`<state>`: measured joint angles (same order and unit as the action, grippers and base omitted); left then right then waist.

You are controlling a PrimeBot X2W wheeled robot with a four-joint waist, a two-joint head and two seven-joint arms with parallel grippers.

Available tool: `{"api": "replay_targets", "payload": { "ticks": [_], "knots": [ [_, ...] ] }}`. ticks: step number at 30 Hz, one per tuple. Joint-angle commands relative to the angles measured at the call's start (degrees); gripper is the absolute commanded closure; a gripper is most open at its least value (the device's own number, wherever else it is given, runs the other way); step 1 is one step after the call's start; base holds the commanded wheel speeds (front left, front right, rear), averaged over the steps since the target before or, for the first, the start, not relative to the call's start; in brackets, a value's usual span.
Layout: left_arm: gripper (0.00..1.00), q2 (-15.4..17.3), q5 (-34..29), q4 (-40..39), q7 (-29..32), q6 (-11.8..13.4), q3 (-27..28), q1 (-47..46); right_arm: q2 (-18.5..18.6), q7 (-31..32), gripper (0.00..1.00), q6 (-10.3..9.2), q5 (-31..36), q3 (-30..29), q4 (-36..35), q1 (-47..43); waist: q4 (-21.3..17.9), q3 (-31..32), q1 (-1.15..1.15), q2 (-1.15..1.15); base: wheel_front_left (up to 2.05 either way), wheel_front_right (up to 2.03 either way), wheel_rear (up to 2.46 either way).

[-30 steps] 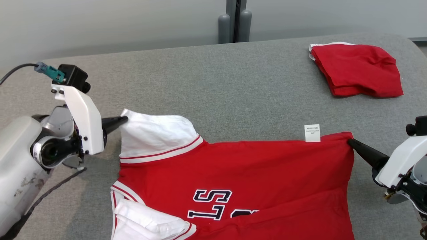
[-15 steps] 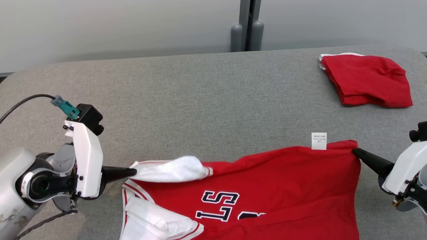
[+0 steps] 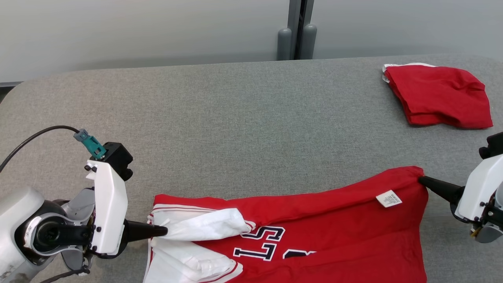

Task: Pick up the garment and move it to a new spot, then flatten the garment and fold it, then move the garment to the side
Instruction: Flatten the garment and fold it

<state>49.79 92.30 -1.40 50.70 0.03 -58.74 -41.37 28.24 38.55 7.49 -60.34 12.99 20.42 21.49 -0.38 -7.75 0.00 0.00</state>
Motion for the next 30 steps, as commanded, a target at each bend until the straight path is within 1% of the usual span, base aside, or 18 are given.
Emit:
{"api": "replay_targets", "payload": {
  "ticks": [1, 4, 9, 12, 20, 30],
  "knots": [
    [1.0, 0.35, 0.22, -0.16, 0.16, 0.2, -0.02, 0.77, 0.6, 0.38, 1.0, 0.02, -0.29, -0.06, 0.5, 0.44, 0.03, 0.03, 0.0, 0.0, 0.0, 0.0, 0.0],
    [1.0, 0.71, 0.75, -0.84, 0.38, 0.61, 0.03, 1.19, 1.07, 1.53, 1.0, 0.02, -0.45, 0.68, 1.86, 1.11, 0.14, 0.2, 0.0, 0.0, 0.0, 0.0, 0.0],
    [1.0, 1.5, 1.79, -1.9, 1.07, 0.96, -0.05, 1.99, 1.41, 1.8, 1.0, 0.02, -1.06, 1.51, 2.12, 0.25, 0.23, 0.96, 0.0, 0.0, 0.0, 0.0, 0.0],
    [1.0, 2.18, 2.41, -2.53, 1.55, 1.36, -0.52, 2.96, 1.53, 1.56, 1.0, 0.02, -1.44, 1.73, 2.1, -0.75, 0.16, 1.57, 0.0, 0.0, 0.0, 0.0, 0.0],
    [1.0, 3.93, 2.77, -3.69, 1.86, 2.27, -1.7, 5.75, 2.21, 3.64, 1.0, 0.02, -3.0, 2.49, 0.55, -3.7, -0.25, 2.73, 0.0, 0.0, 0.0, 0.0, 0.0],
    [1.0, 4.11, 3.14, -3.94, 2.08, 2.78, -2.36, 7.18, 2.15, 6.27, 1.0, 0.02, -2.52, 3.12, -0.11, -6.36, -0.37, 3.32, 0.0, 0.0, 0.0, 0.0, 0.0]
  ]
}}
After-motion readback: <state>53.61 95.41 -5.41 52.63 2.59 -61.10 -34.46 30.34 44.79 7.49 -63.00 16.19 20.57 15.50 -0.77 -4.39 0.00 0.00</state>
